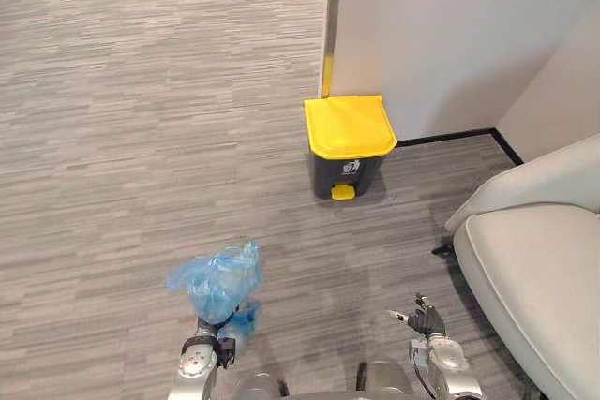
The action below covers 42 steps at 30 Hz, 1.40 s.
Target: Gather rubbish on tea table into small bin, then transfer packed bag to large trash can.
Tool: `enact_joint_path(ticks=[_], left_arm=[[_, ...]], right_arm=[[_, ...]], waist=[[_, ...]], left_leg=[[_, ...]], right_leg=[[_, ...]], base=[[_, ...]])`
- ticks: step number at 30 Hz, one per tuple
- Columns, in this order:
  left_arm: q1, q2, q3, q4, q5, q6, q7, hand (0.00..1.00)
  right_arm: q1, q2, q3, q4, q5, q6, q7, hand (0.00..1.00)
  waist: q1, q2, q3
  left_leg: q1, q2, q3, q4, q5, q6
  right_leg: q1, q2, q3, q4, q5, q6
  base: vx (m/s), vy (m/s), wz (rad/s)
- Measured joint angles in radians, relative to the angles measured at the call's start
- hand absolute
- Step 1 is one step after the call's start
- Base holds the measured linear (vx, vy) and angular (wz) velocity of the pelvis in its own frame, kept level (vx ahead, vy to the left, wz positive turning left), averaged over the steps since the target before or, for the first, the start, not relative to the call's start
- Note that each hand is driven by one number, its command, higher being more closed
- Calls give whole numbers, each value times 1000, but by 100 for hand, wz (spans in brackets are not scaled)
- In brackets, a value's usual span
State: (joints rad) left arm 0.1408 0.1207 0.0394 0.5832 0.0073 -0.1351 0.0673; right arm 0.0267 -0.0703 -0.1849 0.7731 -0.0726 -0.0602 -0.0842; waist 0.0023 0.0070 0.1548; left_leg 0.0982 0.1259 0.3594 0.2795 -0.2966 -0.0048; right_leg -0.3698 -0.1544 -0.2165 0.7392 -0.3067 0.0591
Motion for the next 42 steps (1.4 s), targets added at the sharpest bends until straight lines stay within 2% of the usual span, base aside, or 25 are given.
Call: enact_joint_path(ticks=[1, 2, 3, 5, 8, 9, 10, 12, 13, 16, 18, 19, 20, 22, 23, 24, 28, 31, 32, 34, 35, 36, 37, 40, 42], left_arm=[[-11, 12, 1, 19, -1, -1, 0, 100], [-9, 27, 5, 22, -1, -2, 0, 100], [-26, 7, 5, 79, 0, 0, -1, 100], [-30, 0, 10, 94, 0, -1, -1, 100], [-44, -34, 16, 91, 1, 1, -2, 100], [-37, -49, 16, 82, 1, 0, -3, 100], [-27, -61, 16, 63, 0, 0, -5, 100], [-13, -71, 14, 37, 0, 0, -12, 100], [1, -71, 13, 18, -1, 0, -18, 100], [6, -73, 13, 13, -1, 0, -20, 100], [3, -76, 13, 14, -1, -1, -20, 100], [-4, -75, 17, 26, -1, -1, -20, 100], [-4, -75, 21, 30, -1, 0, -19, 100], [-12, -65, 22, 45, -2, 1, -19, 100], [-16, -67, 19, 51, -2, 1, -19, 100], [-11, -67, 11, 56, -2, 2, -19, 100], [3, -44, -1, 56, -2, 5, -19, 100], [-4, -11, 0, 55, -7, 5, -8, 100], [-5, -9, 2, 55, -10, 5, -1, 100], [-6, -13, 3, 55, -15, 5, 0, 100], [-4, -15, 5, 55, -15, 5, -1, 100], [-4, -3, 11, 60, -15, 0, -1, 100], [-16, -25, 11, 89, -15, 2, -1, 100], [-15, -64, 10, 93, -15, 1, -3, 100], [-27, -83, 10, 93, -14, 1, -16, 100]], right_arm=[[-1, -8, 8, 12, 0, 0, 0, 0], [2, -11, 12, 25, -1, -1, -1, 0], [-9, -55, 15, 76, -7, 2, -3, 0], [-24, -68, 2, 78, -10, 2, -3, 0], [-2, -62, -2, 72, -9, 4, -3, 0], [11, -47, -1, 61, -7, 3, -4, 0], [11, -40, -2, 49, -2, 2, -5, 0], [12, -31, -1, 24, 5, 0, -4, 0], [1, -24, -2, 22, 12, -2, -5, 0], [9, -21, -12, 23, 23, 0, -6, 0], [8, -18, -38, 26, 23, 0, -8, 0], [-2, -14, -45, 44, 23, 2, -10, 0], [1, -11, -39, 45, 23, 3, -7, 0], [1, -10, -45, 43, 23, 3, -8, 0], [1, -12, -46, 43, 23, 3, -8, 0], [-2, -15, -45, 43, 22, 2, -8, 0], [4, -5, -37, 44, 21, 2, -3, 0], [0, 0, -30, 39, 19, 2, -1, 0], [-1, 0, -30, 39, 16, 2, -1, 0], [1, 0, -29, 39, 10, 2, -1, 0], [4, 0, -21, 39, 10, 3, -2, 0], [15, 0, -4, 41, 9, 2, -2, 0], [18, -14, -6, 55, 10, 2, -3, 0], [19, -21, -17, 59, 10, 0, -4, 0], [33, -13, -43, 59, 14, 0, -4, 0]], waist=[[-6, -6, -6], [-14, -28, -14], [-15, 21, -20], [-12, 35, -22], [-16, 37, -1], [-8, 30, 4], [4, 20, 7], [17, 6, 10], [21, 8, 8], [41, 5, 10], [48, 12, 4], [51, 14, -4], [54, -1, -12], [63, -32, -16], [64, -35, -17], [66, -33, -16], [62, -27, -17], [53, -25, -15], [39, -23, -14], [34, -13, -8], [34, -14, -9], [35, -35, -13], [34, -3, -26], [34, 16, -36], [24, 13, -33]], left_leg=[[26, 11, -6, -9, 2, -27], [40, -9, -18, -18, 2, -47], [63, 37, -63, -32, -3, -80], [53, 50, -87, -13, 36, -113], [-61, 125, -165, 376, 154, -120], [-123, 165, -166, 563, 139, -107], [-183, 184, -155, 668, 132, -96], [-256, 188, -143, 696, 123, -80], [-319, 179, -120, 649, 110, -61], [-369, 132, -103, 464, 91, -56], [-359, 65, -117, 184, 116, -76], [-322, 27, -116, 68, 220, -22], [-310, 9, -107, 49, 222, -24], [-300, -30, -83, 54, 189, 16], [-295, -40, -81, 59, 175, 22], [-255, -62, -67, 54, 135, 29], [-164, -79, -60, 48, 70, 45], [-123, -79, -86, 48, 39, 43], [-106, -74, -101, 47, 39, 43], [-77, -53, -115, 46, 37, 37], [-63, -45, -121, 47, 32, 16], [-49, -60, -133, 51, 14, -18], [-43, -25, -164, 45, 2, -37], [-36, 10, -169, 10, 26, -77], [-61, 31, -197, 88, 36, -92]], right_leg=[[-17, 23, -19, -177, 71, -25], [-14, 31, -21, -280, 191, -51], [0, 73, -22, -273, 241, -88], [-3, 90, -22, -269, 196, -99], [144, 119, -41, -332, 150, -113], [220, 132, -42, -370, 137, -122], [277, 142, -31, -400, 125, -126], [312, 151, -16, -436, 112, -136], [338, 152, 0, -462, 104, -130], [388, 146, 21, -499, 110, -105], [405, 132, 34, -504, 88, -64], [404, 117, 63, -496, 69, -33], [405, 101, 70, -502, 70, -27], [424, 58, 79, -514, 54, 9], [426, 47, 82, -506, 51, 13], [405, 24, 100, -403, 38, 34], [286, -25, 116, -41, 32, 79], [180, -19, 105, 42, -10, 32], [147, -4, 104, 19, -13, 28], [100, 29, 109, -64, -7, 13], [87, 40, 110, -146, 19, 4], [91, 40, 119, -267, 179, -28], [106, 69, 96, -262, 174, -40], [133, 98, 65, -313, 169, -50], [181, 101, 22, -344, 156, -66]], base=[[462, -205, 18], [498, -205, 12], [517, -217, -13], [491, -244, -14], [402, -225, 8], [316, -134, -20], [298, -111, -31], [231, -42, -33], [206, 7, -27], [317, 112, -23], [328, 218, -24], [304, 211, -16], [320, 197, -17], [293, 118, 0], [384, 185, -13], [324, 174, -19], [259, 113, -3], [276, -19, 26], [219, -70, 38], [285, -148, 31], [303, -185, 25], [252, -163, 25], [252, -164, 19], [206, -153, 19], [162, -162, 46]])
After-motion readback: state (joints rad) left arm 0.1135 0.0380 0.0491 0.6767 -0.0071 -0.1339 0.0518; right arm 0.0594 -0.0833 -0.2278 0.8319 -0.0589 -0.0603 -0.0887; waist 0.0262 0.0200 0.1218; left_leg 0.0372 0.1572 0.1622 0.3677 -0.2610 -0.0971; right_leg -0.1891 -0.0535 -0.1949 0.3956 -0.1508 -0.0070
